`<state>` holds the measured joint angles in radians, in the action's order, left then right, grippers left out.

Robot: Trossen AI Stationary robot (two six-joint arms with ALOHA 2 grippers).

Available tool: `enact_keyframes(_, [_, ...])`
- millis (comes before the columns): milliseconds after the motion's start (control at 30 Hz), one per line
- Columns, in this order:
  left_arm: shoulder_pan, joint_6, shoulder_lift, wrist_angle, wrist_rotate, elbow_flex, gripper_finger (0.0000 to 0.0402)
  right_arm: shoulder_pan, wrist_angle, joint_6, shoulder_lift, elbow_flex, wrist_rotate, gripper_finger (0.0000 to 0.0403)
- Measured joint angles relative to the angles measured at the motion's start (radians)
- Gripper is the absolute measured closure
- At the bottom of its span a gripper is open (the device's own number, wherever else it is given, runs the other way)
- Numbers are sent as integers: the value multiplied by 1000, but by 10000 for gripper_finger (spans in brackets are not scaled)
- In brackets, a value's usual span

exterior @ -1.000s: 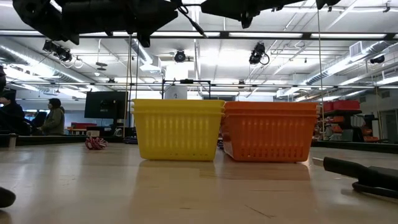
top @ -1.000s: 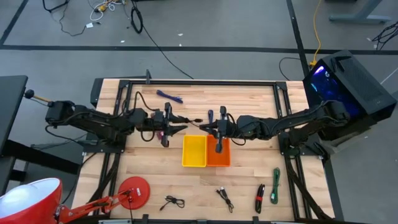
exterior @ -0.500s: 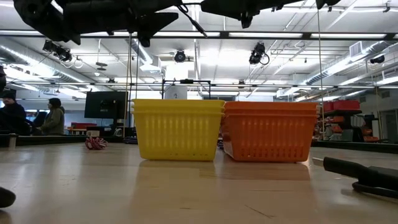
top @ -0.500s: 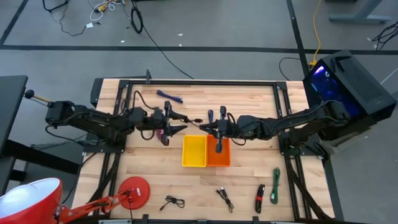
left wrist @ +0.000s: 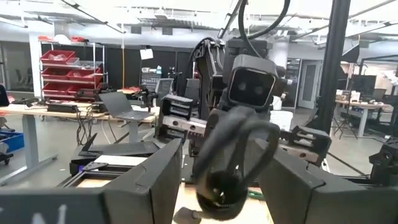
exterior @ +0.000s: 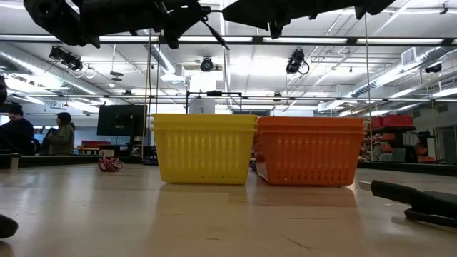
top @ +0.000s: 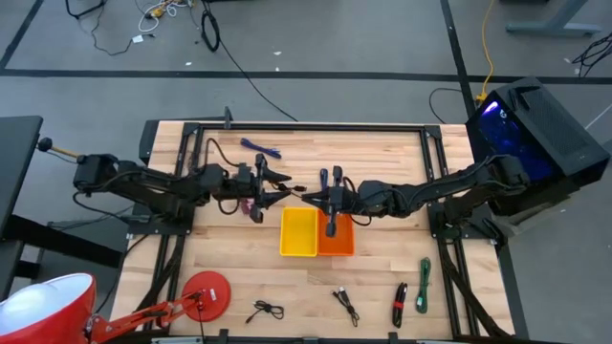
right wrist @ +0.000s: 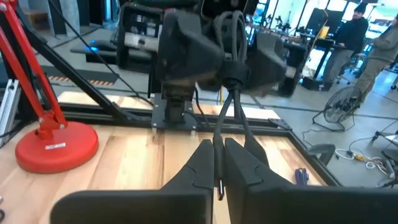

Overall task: Pick & Place USB Port
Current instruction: Put the top black charger cable into the yellow bin

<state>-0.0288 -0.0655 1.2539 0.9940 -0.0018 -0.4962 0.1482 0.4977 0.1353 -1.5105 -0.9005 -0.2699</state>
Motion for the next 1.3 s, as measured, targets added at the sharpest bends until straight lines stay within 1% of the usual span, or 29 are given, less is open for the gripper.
enact_keyframes(67, [0,12,34,-7,0,-14,224,0,6,1,0,0,-1,393])
enact_keyframes(100, [0,21,54,-6,0,-24,242,0,6,2,0,0,-2,393])
enact_keyframes(133, [0,27,73,0,1,-33,266,0,5,4,0,0,-4,393])
enact_keyframes(233, [0,40,105,3,4,-47,366,-1,-8,5,0,1,-20,393])
enact_keyframes(267, [-1,48,108,2,4,-50,379,-1,-8,5,0,1,-26,393])
enact_keyframes(400, [-2,78,87,-9,3,-50,386,-1,-10,9,0,0,-52,391])
enact_keyframes(567, [-2,78,61,-46,-6,-50,387,-1,-1,19,1,-2,-51,389])
enact_keyframes(667, [-2,78,58,-77,-37,-52,387,-2,-4,45,4,-2,-61,374])
enact_keyframes(767, [-4,79,53,-97,-63,-48,387,0,-14,58,17,-1,-121,352])
enact_keyframes(867, [-6,97,18,-160,-121,-49,387,0,-94,65,46,0,-174,330])
enact_keyframes(933, [-10,94,-18,-251,-156,-49,387,0,-152,60,85,0,-195,317])
enact_keyframes(1033, [-4,34,-53,-321,-148,-49,387,-1,-245,57,151,0,-252,298])
enact_keyframes(1167, [43,-71,-52,-452,-133,-48,387,-16,-357,57,235,0,-392,278])
enact_keyframes(1233, [78,-132,-34,-508,-155,-49,387,-28,-395,55,273,0,-437,271])
enact_keyframes(1300, [116,-197,-6,-552,-183,-48,387,-45,-419,35,293,0,-449,266])
